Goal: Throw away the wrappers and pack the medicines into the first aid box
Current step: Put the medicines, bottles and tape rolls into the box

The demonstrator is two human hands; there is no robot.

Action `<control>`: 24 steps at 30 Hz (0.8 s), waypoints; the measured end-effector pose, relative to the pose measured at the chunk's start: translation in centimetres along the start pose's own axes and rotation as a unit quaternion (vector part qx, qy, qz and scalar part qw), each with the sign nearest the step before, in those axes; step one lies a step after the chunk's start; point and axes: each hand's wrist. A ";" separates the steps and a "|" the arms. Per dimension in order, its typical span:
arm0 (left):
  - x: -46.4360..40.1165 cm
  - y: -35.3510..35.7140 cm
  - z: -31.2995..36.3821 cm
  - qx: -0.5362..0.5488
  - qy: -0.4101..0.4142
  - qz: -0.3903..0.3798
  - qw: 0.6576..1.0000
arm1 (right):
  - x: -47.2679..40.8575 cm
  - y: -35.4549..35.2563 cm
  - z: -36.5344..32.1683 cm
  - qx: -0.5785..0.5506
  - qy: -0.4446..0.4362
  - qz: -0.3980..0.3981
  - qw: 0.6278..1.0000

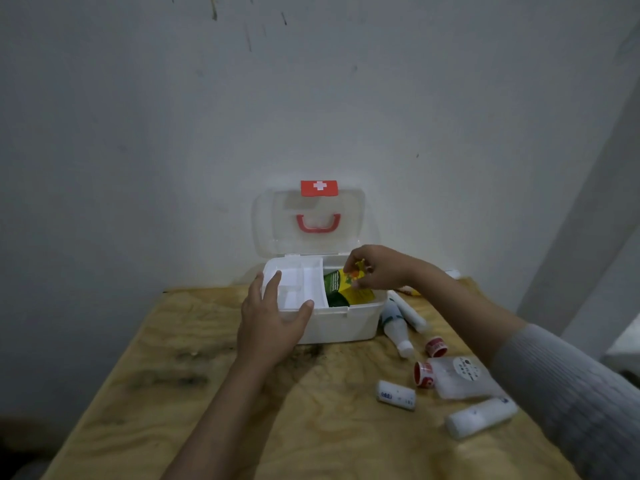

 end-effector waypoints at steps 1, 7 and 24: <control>0.0 0.0 0.0 0.001 0.000 0.001 1.000 | -0.1 0.3 0.0 0.003 0.000 -0.005 1.000; 0.0 0.0 0.1 0.006 0.000 0.004 1.000 | -1.4 2.6 -0.7 0.095 -0.032 -0.006 0.995; 0.1 0.2 0.1 0.021 0.009 0.017 1.000 | -2.1 3.5 -0.8 0.067 -0.015 -0.008 0.998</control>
Point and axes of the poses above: each hand's wrist, its own x-axis away from the middle knuckle, its own y-axis out of the palm, z = x × y, and after that the axes turned 6 degrees about z, right-handed
